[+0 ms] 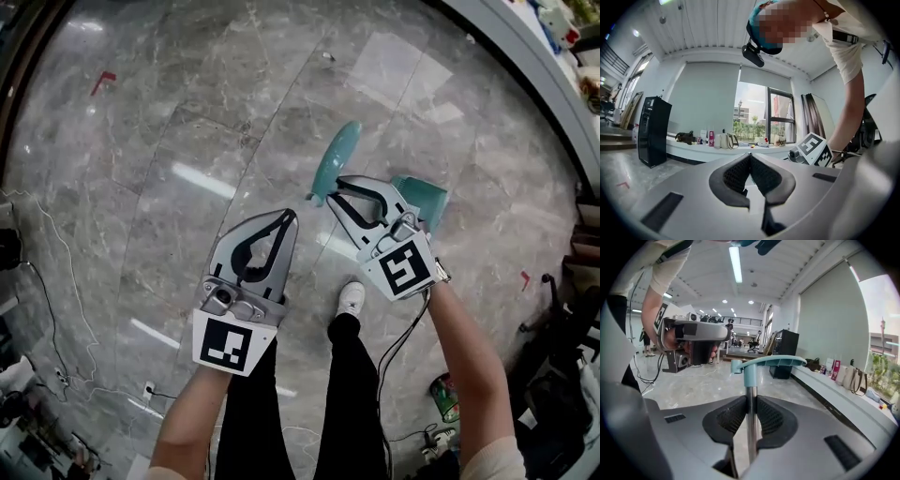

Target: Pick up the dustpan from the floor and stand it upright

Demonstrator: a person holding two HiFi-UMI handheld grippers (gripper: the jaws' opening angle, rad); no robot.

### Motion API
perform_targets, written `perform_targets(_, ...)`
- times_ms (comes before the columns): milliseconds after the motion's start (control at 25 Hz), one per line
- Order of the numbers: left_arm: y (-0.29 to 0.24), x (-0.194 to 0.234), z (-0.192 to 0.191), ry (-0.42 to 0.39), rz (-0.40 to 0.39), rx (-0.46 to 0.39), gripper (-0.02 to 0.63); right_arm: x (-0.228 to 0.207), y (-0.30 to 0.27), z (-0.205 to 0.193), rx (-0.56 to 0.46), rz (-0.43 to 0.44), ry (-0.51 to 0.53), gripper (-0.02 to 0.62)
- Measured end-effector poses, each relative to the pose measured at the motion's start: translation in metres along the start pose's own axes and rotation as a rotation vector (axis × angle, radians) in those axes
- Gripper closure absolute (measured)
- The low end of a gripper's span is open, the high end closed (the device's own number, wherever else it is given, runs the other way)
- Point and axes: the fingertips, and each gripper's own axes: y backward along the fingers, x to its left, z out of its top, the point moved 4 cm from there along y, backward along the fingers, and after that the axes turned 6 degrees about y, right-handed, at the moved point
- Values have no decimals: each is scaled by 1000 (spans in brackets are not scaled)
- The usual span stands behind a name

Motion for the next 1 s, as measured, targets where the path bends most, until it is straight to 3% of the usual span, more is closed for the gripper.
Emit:
perform_targets(200,-46,-62,21,-37,-5,-36,595,-30,72,-15,-89,-106,-62,506)
perform_targets(400,-85,-132,34,21,44,-72,595,-65,153,-47,-96,-225,-80,506)
perform_targets(520,-103,-177,45,2,-1,-60,595,-80,189,-64,-92,-263,-138,506)
perform_targets(800,-128,-228,47,-19,-79,7,595,-95,222,-76,-121,-342,-236,506)
perform_targets(1000,-132,-242,37,-52,-118,58,595,-95,222,-78,-149,-336,-234,506)
